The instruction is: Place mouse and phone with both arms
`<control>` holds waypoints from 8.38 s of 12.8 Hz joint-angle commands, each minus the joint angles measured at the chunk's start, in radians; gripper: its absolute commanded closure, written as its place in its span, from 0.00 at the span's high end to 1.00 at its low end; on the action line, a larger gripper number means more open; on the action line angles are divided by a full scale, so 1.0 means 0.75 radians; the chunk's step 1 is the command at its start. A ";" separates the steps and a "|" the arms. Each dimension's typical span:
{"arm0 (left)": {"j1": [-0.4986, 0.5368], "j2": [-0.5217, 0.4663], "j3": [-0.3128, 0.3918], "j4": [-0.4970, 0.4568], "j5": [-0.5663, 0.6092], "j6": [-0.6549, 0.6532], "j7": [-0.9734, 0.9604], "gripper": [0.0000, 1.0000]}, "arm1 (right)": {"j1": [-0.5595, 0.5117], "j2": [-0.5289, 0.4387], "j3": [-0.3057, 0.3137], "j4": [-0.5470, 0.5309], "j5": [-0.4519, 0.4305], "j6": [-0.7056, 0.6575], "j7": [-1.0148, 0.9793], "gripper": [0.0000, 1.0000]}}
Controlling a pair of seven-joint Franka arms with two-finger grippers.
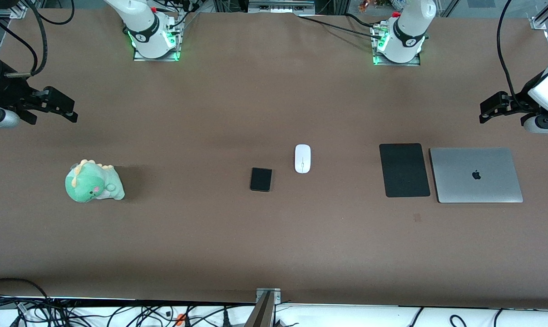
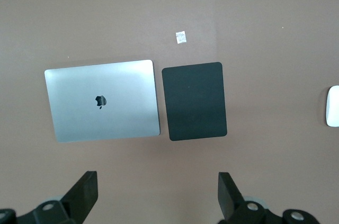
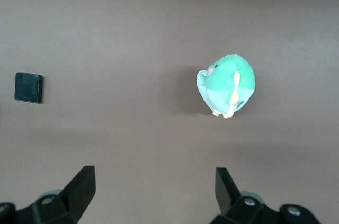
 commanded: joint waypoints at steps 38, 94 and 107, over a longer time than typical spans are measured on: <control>-0.497 0.721 -0.305 -0.045 -0.022 0.912 -0.571 1.00 | 0.079 0.314 -0.003 0.026 -0.030 0.076 -0.025 1.00; 0.214 0.494 -0.338 0.574 0.134 -0.351 -0.035 1.00 | 0.829 1.208 -0.009 0.324 -0.096 0.956 1.253 1.00; -0.158 -0.001 0.223 -0.021 -0.044 0.008 0.151 1.00 | 0.533 1.004 -0.003 0.324 -0.057 0.584 0.765 0.57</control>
